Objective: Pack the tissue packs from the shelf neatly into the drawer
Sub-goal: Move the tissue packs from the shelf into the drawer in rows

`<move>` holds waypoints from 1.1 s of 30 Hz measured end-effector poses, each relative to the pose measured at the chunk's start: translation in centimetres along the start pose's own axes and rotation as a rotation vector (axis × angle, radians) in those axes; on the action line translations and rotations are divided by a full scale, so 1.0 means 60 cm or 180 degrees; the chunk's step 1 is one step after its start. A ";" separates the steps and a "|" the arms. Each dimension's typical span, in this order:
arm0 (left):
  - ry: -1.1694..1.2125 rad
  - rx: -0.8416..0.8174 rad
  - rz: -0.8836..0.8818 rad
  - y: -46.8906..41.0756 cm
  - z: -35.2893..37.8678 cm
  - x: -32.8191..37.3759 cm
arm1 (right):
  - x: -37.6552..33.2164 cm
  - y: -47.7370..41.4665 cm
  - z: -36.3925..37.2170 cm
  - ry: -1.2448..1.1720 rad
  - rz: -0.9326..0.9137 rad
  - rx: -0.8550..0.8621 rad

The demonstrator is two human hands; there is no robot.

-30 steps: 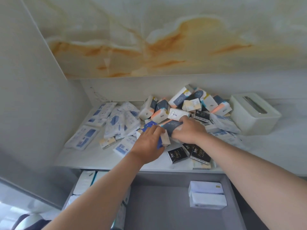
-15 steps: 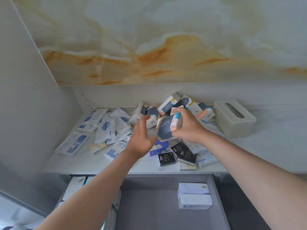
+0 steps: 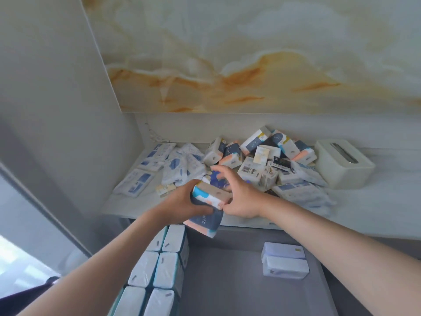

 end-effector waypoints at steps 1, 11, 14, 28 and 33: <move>0.0093 0.0108 -0.0018 0.009 0.002 -0.010 | 0.005 -0.001 0.011 -0.0100 0.0238 -0.0132; -0.0502 -0.0929 -0.0476 0.054 0.070 -0.161 | 0.073 -0.035 0.171 0.1223 0.1382 -0.1128; -0.0936 -0.0688 -0.0582 0.052 0.066 -0.209 | 0.122 -0.051 0.218 0.1255 0.1622 -0.1122; -0.2272 -0.0985 -0.0831 0.055 0.139 -0.286 | 0.247 -0.105 0.328 -0.1525 0.2426 0.0812; -0.2257 -0.0975 -0.0848 0.049 0.144 -0.289 | 0.263 -0.113 0.359 -0.2521 0.2450 0.1199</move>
Point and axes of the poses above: each hand's wrist, its own y-axis away from the middle knuckle, its own z-axis out of the palm, x = y × z, the point moved 5 cm from there along -y, towards the middle knuckle, and after that the axes turned 14 degrees about -x, right-handed, at the moved point
